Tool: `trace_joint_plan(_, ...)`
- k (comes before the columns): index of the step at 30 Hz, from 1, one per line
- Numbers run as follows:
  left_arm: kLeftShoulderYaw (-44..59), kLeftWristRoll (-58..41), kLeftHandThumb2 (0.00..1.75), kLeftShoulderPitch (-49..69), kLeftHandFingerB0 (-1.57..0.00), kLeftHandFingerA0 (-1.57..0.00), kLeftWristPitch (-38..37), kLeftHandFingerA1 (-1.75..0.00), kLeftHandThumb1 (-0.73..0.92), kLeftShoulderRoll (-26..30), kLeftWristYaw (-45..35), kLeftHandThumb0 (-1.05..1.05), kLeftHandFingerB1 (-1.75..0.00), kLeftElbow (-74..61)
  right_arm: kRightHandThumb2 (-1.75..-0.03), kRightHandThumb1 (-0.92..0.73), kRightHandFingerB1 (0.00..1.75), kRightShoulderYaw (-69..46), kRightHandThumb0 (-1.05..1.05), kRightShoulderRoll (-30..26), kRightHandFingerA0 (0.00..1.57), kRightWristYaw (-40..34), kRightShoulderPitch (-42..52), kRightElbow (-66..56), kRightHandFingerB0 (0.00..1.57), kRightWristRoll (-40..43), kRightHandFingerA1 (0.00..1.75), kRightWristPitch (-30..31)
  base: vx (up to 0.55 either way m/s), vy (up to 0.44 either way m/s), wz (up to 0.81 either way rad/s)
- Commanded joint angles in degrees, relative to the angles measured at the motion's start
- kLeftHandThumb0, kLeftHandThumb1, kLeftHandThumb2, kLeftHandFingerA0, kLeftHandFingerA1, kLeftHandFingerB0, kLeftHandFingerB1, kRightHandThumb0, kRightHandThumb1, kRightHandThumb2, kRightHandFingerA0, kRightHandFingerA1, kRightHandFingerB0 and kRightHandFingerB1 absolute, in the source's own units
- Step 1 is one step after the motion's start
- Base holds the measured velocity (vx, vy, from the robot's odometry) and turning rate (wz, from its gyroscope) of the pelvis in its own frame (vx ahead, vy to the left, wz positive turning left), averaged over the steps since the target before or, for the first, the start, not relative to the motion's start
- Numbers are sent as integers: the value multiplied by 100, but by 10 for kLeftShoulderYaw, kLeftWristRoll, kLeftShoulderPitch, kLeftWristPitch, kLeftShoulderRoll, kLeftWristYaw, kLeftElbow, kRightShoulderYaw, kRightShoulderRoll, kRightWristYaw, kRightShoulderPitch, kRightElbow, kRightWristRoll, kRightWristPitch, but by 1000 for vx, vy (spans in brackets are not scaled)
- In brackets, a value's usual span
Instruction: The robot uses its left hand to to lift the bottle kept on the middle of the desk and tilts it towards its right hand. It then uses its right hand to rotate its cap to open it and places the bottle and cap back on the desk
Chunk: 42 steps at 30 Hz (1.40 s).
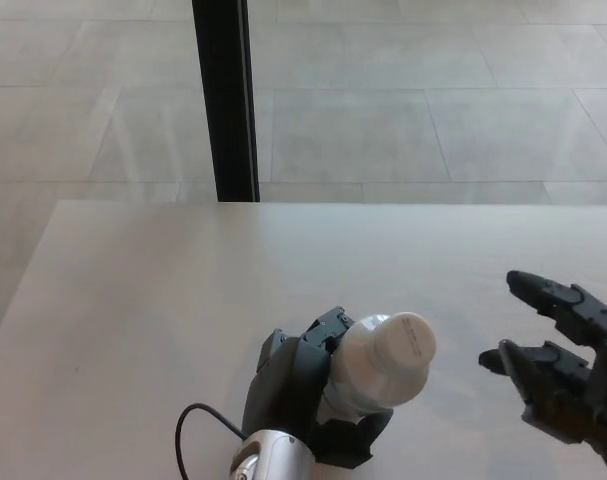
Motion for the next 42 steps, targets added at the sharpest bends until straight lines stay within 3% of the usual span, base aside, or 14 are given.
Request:
trace_joint_plan(1,7,14,108,4,-69,-77,53,-175,60,6,-4,2,-149,11,-58,-56,34,26,-52,-17,66,23,-16,-11,36,-24,86,-25,0,0,0)
trace_joint_plan(7,-1,26,110,10,-71,-72,49,-174,61,14,2,3,-127,16,-78,-43,47,42,-56,-21,72,35,-48,-25,29,-24,88,-40,0,0,0)
trace_joint_plan(8,0,26,112,10,-82,-104,54,-139,59,14,1,7,-109,13,-56,-55,36,45,-51,-23,70,35,-50,-33,35,-27,89,-34,0,0,0)
trace_joint_plan(10,-1,29,97,9,-61,-77,58,-147,66,13,3,0,-84,13,-56,-53,37,52,-53,-31,64,37,-53,-39,30,-40,91,-34,0,0,0)
trace_joint_plan(11,-2,33,116,8,-57,-91,64,-102,59,12,4,1,-76,12,-56,-52,37,55,-54,-35,63,40,-53,-44,29,-43,91,-31,0,0,0)
trace_joint_plan(16,0,38,91,-3,-51,-71,84,-115,68,11,-4,4,-69,14,-76,-40,47,73,-58,-52,63,41,-70,-51,22,-74,88,-25,0,0,0)
trace_joint_plan(18,0,37,116,-1,-66,-88,78,-101,58,10,-2,2,-83,17,-76,-38,47,78,-59,-58,63,41,-69,-59,20,-81,89,-19,0,0,0)
trace_joint_plan(19,0,38,99,-1,-65,-69,77,-161,65,10,0,2,-98,18,-76,-38,47,81,-58,-61,63,43,-68,-62,20,-84,89,-19,0,0,0)
trace_joint_plan(26,1,33,87,4,-68,-73,40,-173,66,27,-6,3,-123,16,-73,-38,45,101,-60,-87,60,65,-50,-98,20,-95,86,11,0,0,0)
trace_joint_plan(27,-3,38,85,5,-64,-72,35,-141,67,31,0,1,-91,19,-73,-38,45,107,-60,-100,60,78,-46,-103,19,-97,87,17,0,0,0)
trace_joint_plan(31,1,32,81,8,-69,-74,37,-162,71,26,2,-3,-130,19,-72,-35,44,116,-55,-125,62,98,-47,-102,18,-104,88,17,0,0,0)
trace_joint_plan(33,-2,39,74,2,-65,-74,40,-136,73,28,2,-5,-93,23,-71,-35,44,117,-55,-132,64,103,-51,-101,18,-104,88,25,0,0,0)
trace_joint_plan(37,-2,35,79,4,-64,-71,25,-143,73,33,1,-4,-104,25,-72,-34,45,119,-57,-140,65,108,-53,-99,19,-112,89,37,0,0,0)
trace_joint_plan(42,-8,47,83,4,-49,-60,42,-90,71,30,3,0,-69,17,-55,-47,36,117,-51,-137,78,108,-52,-96,37,-112,92,44,0,0,0)
